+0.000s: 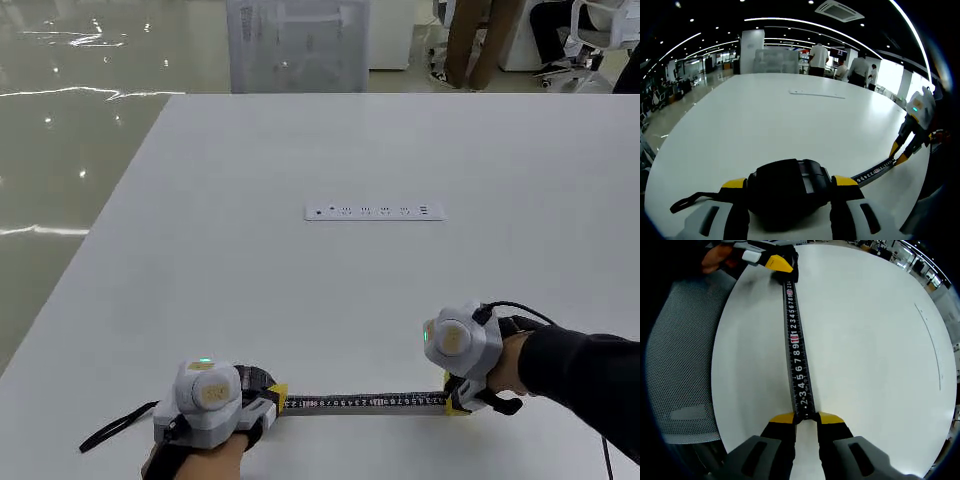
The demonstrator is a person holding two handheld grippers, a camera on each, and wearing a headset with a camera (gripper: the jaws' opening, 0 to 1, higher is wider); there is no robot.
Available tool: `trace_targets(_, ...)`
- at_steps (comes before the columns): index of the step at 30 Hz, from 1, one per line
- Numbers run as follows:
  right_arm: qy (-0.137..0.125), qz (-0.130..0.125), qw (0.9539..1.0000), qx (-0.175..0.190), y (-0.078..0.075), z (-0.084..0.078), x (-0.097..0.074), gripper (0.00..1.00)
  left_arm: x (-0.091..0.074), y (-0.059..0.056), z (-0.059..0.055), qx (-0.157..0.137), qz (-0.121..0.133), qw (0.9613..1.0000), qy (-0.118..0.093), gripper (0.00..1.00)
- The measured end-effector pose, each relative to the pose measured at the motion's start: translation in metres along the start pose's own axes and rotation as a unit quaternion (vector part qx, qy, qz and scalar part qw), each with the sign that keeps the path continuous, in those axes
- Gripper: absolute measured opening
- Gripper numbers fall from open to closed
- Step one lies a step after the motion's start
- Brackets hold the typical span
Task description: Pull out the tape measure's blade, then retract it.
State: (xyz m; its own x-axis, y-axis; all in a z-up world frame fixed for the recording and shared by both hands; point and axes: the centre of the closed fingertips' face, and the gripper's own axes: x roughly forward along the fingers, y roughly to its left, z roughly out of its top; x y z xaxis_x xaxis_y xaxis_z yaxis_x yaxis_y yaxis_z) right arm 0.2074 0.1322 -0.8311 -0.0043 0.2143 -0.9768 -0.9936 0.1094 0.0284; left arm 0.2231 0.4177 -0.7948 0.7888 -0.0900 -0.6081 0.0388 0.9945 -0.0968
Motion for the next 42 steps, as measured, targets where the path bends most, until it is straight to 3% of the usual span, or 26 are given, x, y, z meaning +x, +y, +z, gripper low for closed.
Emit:
trace_targets(7,-0.003,-0.009,0.9998,-0.015,0.002,0.001,0.0,0.12,0.001,0.0,0.0,-0.002,-0.002,1.0,0.0,0.61)
trace_targets(11,-0.011,-0.011,0.9999,0.0,0.001,0.002,0.0,0.12,0.001,0.0,0.0,-0.002,-0.003,1.0,0.0,0.61)
trace_targets(42,-0.034,-0.012,0.9993,-0.007,0.006,0.022,0.004,0.12,0.002,0.0,0.0,-0.005,-0.006,1.0,0.001,0.61)
